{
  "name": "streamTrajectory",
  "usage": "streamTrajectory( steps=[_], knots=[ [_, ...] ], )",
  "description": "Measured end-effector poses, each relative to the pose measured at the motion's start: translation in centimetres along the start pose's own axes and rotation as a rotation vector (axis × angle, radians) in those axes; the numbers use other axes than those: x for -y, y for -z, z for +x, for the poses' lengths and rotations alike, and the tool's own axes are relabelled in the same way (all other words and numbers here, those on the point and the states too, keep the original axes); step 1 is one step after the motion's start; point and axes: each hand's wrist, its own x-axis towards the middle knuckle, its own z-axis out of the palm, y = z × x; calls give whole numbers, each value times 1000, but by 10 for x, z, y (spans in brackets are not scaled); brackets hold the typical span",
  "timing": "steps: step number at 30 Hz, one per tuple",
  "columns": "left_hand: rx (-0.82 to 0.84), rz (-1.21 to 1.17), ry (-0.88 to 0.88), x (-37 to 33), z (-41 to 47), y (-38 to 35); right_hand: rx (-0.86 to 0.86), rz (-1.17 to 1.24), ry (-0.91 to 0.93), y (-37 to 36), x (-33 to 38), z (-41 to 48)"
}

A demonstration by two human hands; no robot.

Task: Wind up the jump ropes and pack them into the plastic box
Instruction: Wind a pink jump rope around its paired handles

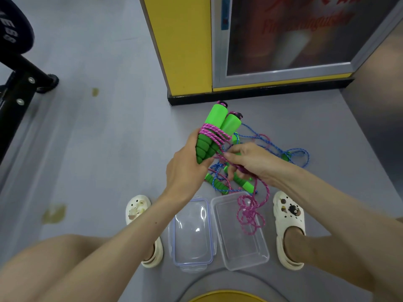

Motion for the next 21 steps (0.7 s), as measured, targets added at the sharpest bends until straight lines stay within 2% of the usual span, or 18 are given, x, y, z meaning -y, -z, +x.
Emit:
streamTrajectory(
  steps=[6,10,11,13,18,21],
  knots=[
    [1,62,4,1,0,-2,-25,-160,80,0,3,-5],
    [36,31,21,2,-2,-4,12,-636,230,-1,11,-8],
    [41,48,18,2,-2,-5,3,-686,250,0,10,-7],
    [35,94,3,3,-3,-7,-64,-640,240,0,6,-5],
    [-41,219,-82,7,0,-8,-206,-241,86,4,2,-3],
    [-82,338,-147,7,-2,-12,-213,-328,105,5,4,-6]
  ],
)
